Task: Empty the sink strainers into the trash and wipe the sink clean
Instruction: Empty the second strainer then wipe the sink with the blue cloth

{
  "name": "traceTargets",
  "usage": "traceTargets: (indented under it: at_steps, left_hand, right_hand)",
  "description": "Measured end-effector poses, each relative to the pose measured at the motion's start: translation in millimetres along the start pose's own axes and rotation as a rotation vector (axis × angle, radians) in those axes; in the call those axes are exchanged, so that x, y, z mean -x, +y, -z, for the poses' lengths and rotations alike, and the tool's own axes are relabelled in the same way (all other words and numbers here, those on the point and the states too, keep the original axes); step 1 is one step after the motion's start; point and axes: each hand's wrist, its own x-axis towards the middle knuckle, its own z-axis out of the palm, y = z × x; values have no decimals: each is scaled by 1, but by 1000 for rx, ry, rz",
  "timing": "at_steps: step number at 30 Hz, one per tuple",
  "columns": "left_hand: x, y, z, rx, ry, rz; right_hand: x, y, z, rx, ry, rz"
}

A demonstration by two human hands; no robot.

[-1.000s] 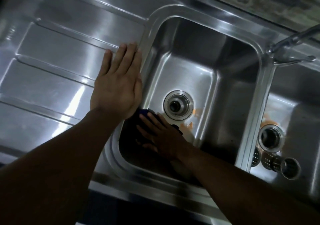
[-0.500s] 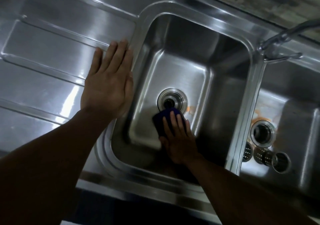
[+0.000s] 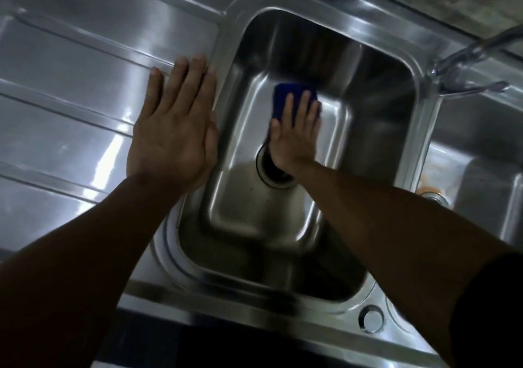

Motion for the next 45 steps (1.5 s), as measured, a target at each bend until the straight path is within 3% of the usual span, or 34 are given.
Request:
traceTargets:
  at_steps: [3, 6, 9, 12, 17, 22, 27, 31, 37, 42, 45]
  left_hand:
    - [-1, 2, 1, -6, -5, 15]
    - [-1, 1, 1, -3, -1, 12]
    - [0, 1, 0, 13, 7, 9]
    - [1, 0, 0, 28, 13, 1]
    - [1, 1, 3, 49, 13, 12]
    - [1, 3, 4, 42, 15, 11]
    - [1, 2, 2, 18, 35, 4]
    - [1, 4, 3, 7, 26, 6]
    - [0, 5, 5, 6, 12, 23]
    - [0, 4, 4, 11, -13, 25]
    - [-1, 3, 3, 34, -4, 30]
  right_hand:
    - [21, -47, -9, -4, -52, 280]
    - [41, -60, -15, -20, -121, 275]
    - [29, -34, -5, 50, -107, 401]
    - [-2, 2, 13, 139, -60, 214]
    - [14, 59, 30, 243, -153, -38]
    - [76, 42, 20, 170, -320, -175]
    - [167, 34, 6, 29, -521, -116]
    - [174, 35, 14, 70, -759, 30]
    - [158, 2, 10, 110, -594, 527]
    - [121, -37, -12, 11, -239, 572]
    - [70, -25, -3, -47, -162, 562]
